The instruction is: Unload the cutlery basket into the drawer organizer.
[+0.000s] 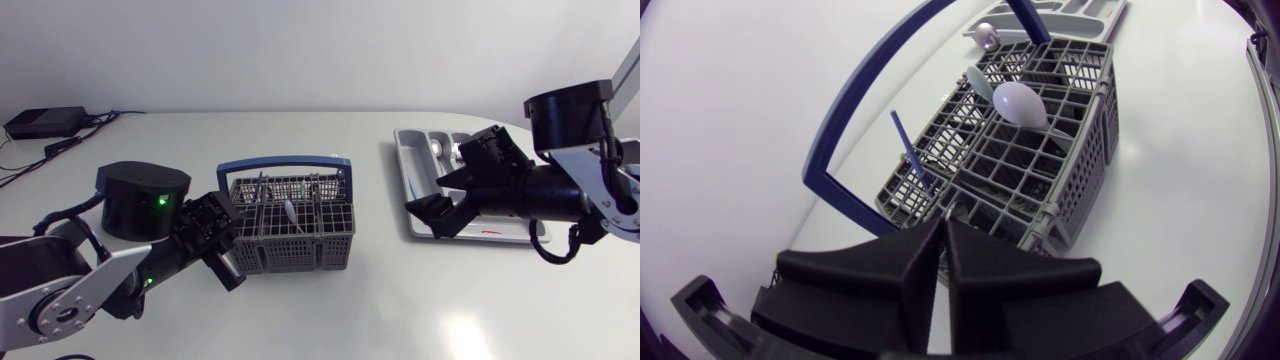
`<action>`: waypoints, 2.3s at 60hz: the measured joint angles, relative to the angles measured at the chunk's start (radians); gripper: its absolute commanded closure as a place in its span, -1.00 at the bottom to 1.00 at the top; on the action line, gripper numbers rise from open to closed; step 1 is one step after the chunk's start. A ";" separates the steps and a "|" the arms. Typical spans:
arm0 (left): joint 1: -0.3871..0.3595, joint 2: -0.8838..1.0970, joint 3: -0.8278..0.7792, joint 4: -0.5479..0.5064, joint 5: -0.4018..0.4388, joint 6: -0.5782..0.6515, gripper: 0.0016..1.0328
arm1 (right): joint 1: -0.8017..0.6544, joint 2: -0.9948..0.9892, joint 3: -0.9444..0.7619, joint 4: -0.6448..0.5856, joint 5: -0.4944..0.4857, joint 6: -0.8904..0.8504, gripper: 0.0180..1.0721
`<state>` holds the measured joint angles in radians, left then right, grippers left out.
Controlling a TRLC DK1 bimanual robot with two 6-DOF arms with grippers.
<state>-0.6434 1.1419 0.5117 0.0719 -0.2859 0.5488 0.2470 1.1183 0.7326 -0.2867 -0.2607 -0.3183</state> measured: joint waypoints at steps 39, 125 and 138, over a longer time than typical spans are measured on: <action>0.013 -0.091 -0.038 0.003 0.047 0.001 0.92 | 0.000 0.000 -0.018 0.016 0.000 0.000 -0.91; -0.006 -0.438 -0.087 0.009 0.054 0.126 0.91 | 0.127 -0.126 -0.032 -0.041 -0.032 0.005 -0.91; 0.000 -0.442 -0.079 -0.003 0.063 0.130 0.91 | 0.269 -0.153 -0.033 -0.058 -0.087 0.011 -0.91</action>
<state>-0.6430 0.7002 0.4332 0.0692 -0.2234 0.6785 0.5159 0.9657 0.6998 -0.3450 -0.3481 -0.3069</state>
